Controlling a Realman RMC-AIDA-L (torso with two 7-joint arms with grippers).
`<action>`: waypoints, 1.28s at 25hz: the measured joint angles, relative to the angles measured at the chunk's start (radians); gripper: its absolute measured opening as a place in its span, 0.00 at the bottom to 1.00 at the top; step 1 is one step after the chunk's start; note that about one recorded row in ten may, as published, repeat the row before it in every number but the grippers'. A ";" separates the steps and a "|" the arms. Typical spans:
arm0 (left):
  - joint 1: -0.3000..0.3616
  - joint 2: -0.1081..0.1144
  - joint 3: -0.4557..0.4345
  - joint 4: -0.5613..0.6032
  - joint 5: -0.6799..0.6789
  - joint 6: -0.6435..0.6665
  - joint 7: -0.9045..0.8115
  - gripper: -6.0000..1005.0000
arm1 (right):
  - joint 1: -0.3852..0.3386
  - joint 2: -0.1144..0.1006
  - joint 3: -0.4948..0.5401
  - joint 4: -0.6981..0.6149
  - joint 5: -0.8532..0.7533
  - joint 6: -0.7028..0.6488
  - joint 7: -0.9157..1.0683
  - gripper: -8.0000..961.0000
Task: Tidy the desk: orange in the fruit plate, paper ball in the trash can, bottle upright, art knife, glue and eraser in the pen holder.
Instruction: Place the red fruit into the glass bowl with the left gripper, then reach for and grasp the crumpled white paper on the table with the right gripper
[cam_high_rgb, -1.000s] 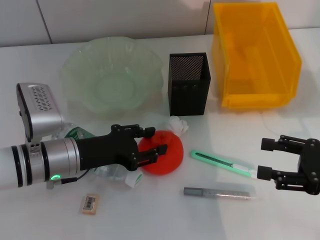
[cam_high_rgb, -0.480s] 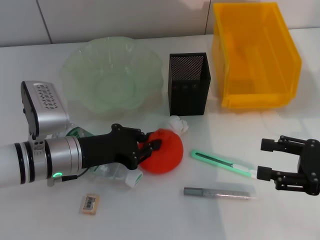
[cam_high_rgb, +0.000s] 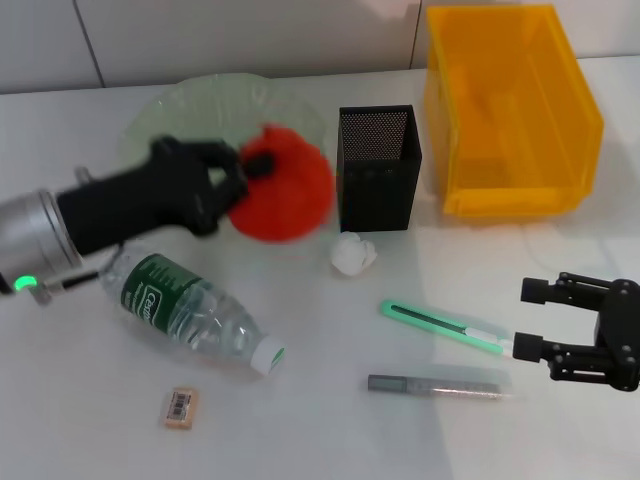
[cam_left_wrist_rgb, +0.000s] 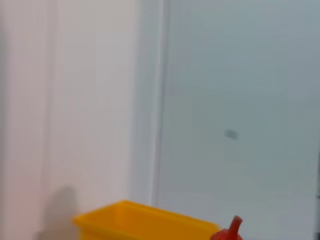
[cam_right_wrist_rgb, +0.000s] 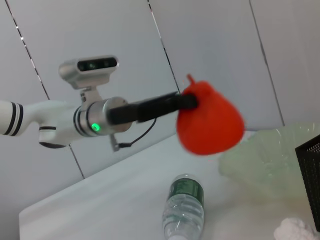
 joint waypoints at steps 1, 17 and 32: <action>0.000 0.000 0.001 0.012 -0.023 -0.042 -0.007 0.12 | 0.001 0.000 0.000 0.001 0.000 0.001 0.000 0.81; -0.105 -0.007 0.049 -0.097 -0.232 -0.549 0.096 0.19 | 0.019 0.002 -0.001 0.004 -0.001 0.001 0.001 0.81; 0.071 0.005 0.203 -0.033 -0.240 -0.199 0.123 0.66 | 0.047 0.011 -0.004 -0.188 0.056 -0.029 0.292 0.81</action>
